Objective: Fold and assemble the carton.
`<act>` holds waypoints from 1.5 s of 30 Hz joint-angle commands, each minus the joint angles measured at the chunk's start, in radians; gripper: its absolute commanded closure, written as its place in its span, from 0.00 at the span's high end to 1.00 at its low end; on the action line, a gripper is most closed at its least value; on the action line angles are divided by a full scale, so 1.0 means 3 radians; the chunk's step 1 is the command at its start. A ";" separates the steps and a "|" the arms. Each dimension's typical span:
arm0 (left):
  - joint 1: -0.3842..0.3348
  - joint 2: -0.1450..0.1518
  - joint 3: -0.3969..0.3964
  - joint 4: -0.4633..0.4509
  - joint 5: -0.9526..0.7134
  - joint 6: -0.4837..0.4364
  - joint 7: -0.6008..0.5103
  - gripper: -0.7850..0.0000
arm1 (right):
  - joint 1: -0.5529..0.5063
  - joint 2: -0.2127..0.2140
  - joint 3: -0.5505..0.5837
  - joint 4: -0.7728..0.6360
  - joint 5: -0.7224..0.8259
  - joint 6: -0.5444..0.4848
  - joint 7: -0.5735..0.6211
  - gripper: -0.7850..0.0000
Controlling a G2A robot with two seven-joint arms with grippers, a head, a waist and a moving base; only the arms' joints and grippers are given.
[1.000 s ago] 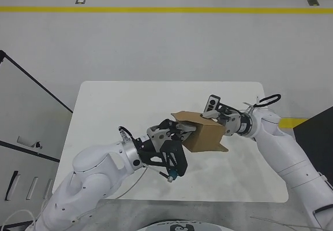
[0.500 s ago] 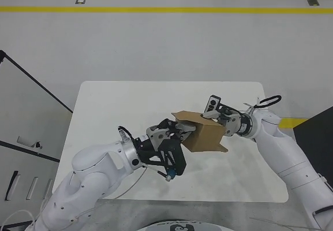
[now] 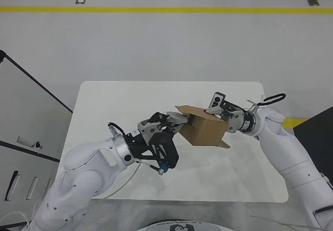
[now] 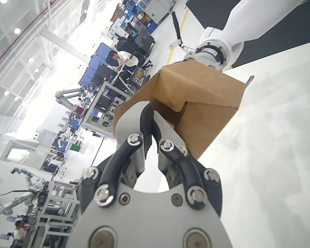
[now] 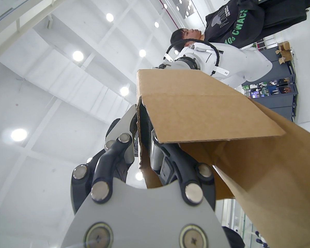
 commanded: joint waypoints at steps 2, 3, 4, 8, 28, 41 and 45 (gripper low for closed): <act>0.0019 0.0009 -0.0102 0.0001 0.0009 0.0008 0.0014 0.00 | 0.0006 0.0010 0.0057 -0.0003 -0.0059 -0.0014 -0.0019 0.00; 0.0025 0.0011 -0.0139 0.0001 0.0007 0.0024 0.0021 0.00 | 0.0005 0.0015 0.0080 -0.0003 -0.0082 -0.0021 -0.0033 0.00; 0.0033 0.0013 -0.0179 0.0001 0.0004 0.0043 0.0021 0.00 | 0.0004 0.0021 0.0102 -0.0007 -0.0118 -0.0029 -0.0052 0.00; 0.0029 0.0022 -0.0290 0.0001 0.0053 0.0063 0.0039 0.00 | -0.0023 0.0048 0.0193 -0.0043 -0.0295 -0.0058 -0.0152 0.00; -0.0111 0.0001 0.0081 0.0001 0.0013 -0.0191 0.0005 0.00 | -0.0209 0.0083 0.0377 -0.0208 -0.0370 -0.0226 -0.0097 0.00; -0.0191 -0.0014 0.0267 0.0001 0.0010 -0.0233 0.0013 0.00 | -0.0154 0.0031 0.0265 -0.0153 -0.0179 -0.0257 0.0245 0.00; -0.0179 -0.0012 0.0228 0.0001 -0.0029 -0.0215 0.0020 0.00 | -0.0139 0.0017 0.0239 -0.0149 -0.0154 -0.0289 0.0314 0.00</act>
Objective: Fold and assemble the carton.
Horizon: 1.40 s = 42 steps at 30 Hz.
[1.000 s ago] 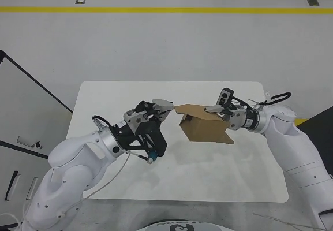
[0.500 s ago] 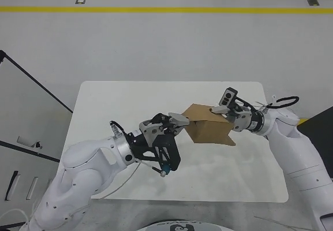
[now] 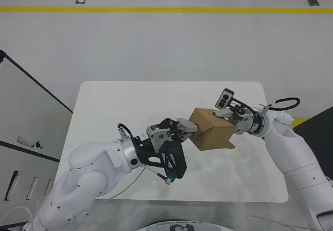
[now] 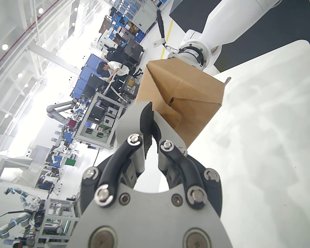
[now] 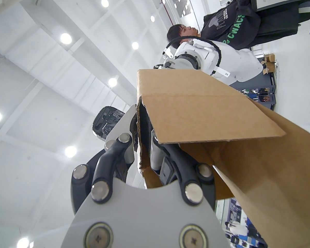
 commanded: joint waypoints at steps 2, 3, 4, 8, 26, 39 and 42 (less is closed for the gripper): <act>0.0022 0.0005 -0.0033 0.0000 -0.0023 0.0000 0.0017 0.00 | 0.0002 -0.0002 -0.0003 0.0000 0.0002 -0.0004 0.0003 0.00; 0.0027 0.0006 -0.0040 0.0000 -0.0023 -0.0004 0.0025 0.00 | 0.0002 -0.0002 -0.0003 0.0000 0.0002 -0.0004 0.0003 0.00; 0.0031 0.0007 -0.0044 0.0000 -0.0027 -0.0006 0.0037 0.00 | 0.0002 -0.0002 -0.0003 0.0000 0.0002 -0.0004 0.0003 0.00; 0.0042 0.0012 -0.0055 0.0000 -0.0026 -0.0015 0.0065 0.00 | -0.0024 -0.0007 -0.0004 -0.0038 0.0009 -0.0039 -0.0092 0.00; -0.0002 0.0031 -0.0032 0.0000 0.0018 -0.0191 0.0157 0.00 | -0.0016 -0.0023 0.0035 -0.0049 -0.0092 -0.0171 0.0059 0.00; -0.0056 0.0031 0.0045 0.0000 0.0036 -0.0236 0.0109 0.00 | 0.0067 -0.0041 0.0011 0.0020 -0.0188 -0.0187 0.0159 0.00; -0.0070 0.0030 0.0063 0.0003 0.0029 -0.0249 0.0088 0.00 | 0.0082 -0.0046 0.0004 0.0040 -0.0194 -0.0194 0.0186 0.00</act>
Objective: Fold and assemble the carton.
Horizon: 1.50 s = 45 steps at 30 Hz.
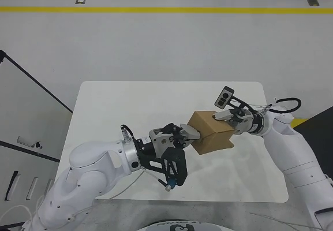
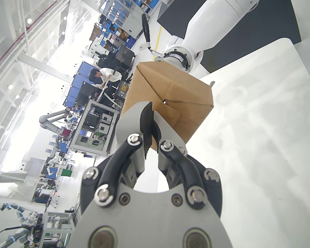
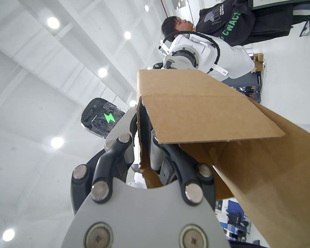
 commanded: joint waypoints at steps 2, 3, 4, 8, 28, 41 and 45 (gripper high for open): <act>-0.0014 -0.0001 0.0017 0.0008 -0.0012 -0.0008 -0.0012 0.00 | 0.0011 -0.0005 -0.0005 0.0016 0.0000 0.0000 0.0020 0.00; -0.0020 -0.0002 0.0020 0.0010 -0.0016 -0.0009 -0.0016 0.00 | 0.0015 -0.0006 -0.0007 0.0019 -0.0004 0.0002 0.0026 0.00; -0.0026 -0.0002 0.0025 0.0013 -0.0019 -0.0008 -0.0020 0.00 | 0.0019 -0.0007 -0.0009 0.0023 -0.0009 0.0006 0.0034 0.00; -0.0050 -0.0004 0.0054 0.0022 -0.0029 -0.0028 -0.0028 0.00 | 0.0027 -0.0010 -0.0016 0.0031 -0.0011 0.0003 0.0045 0.00; -0.0126 -0.0008 0.0140 0.0047 -0.0086 -0.0084 -0.0088 0.00 | 0.0046 0.0012 -0.0090 -0.0018 0.0018 -0.0022 0.0070 0.00; -0.0136 -0.0008 0.0174 0.0063 -0.0097 -0.0075 -0.0110 0.00 | 0.0058 0.0041 -0.0142 -0.0029 0.0019 -0.0040 0.0087 0.00; -0.0131 -0.0006 0.0174 0.0062 -0.0100 -0.0069 -0.0117 0.00 | 0.0062 0.0052 -0.0158 -0.0031 0.0016 -0.0043 0.0091 0.00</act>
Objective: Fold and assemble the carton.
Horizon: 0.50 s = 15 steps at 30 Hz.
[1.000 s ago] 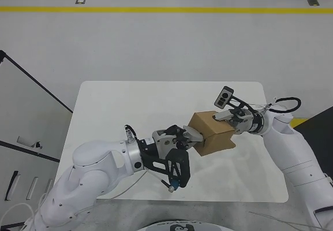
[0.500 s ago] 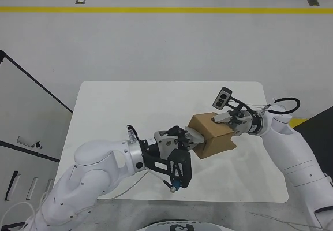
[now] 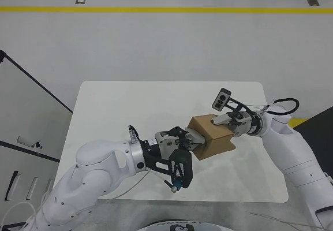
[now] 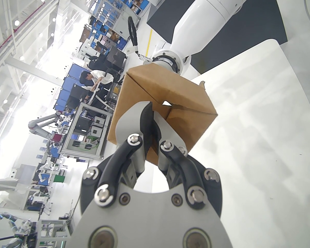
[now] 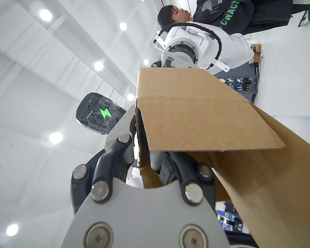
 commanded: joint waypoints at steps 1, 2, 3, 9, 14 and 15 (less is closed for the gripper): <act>0.0005 0.0001 -0.0005 -0.0004 -0.0002 0.0011 -0.0003 0.00 | 0.0003 0.0005 -0.0003 0.0005 -0.0001 -0.0002 0.0002 0.00; 0.0009 0.0002 -0.0015 -0.0011 -0.0006 0.0024 -0.0002 0.00 | 0.0003 0.0007 0.0002 0.0015 0.0007 -0.0003 0.0003 0.00; 0.0015 0.0003 -0.0032 -0.0016 -0.0012 0.0040 -0.0005 0.00 | 0.0004 0.0009 0.0012 0.0029 0.0012 -0.0003 0.0003 0.00; 0.0091 0.0018 -0.0198 -0.0064 -0.0108 0.0108 0.0013 0.00 | -0.0005 0.0021 0.0071 0.0080 0.0013 -0.0007 0.0007 0.00; 0.0129 0.0032 -0.0302 -0.0064 -0.0134 0.0107 0.0061 0.00 | -0.0025 0.0029 0.0116 0.0088 0.0011 -0.0009 0.0009 0.00; 0.0136 0.0034 -0.0312 -0.0064 -0.0134 0.0108 0.0069 0.00 | -0.0029 0.0031 0.0124 0.0089 0.0014 -0.0009 0.0009 0.00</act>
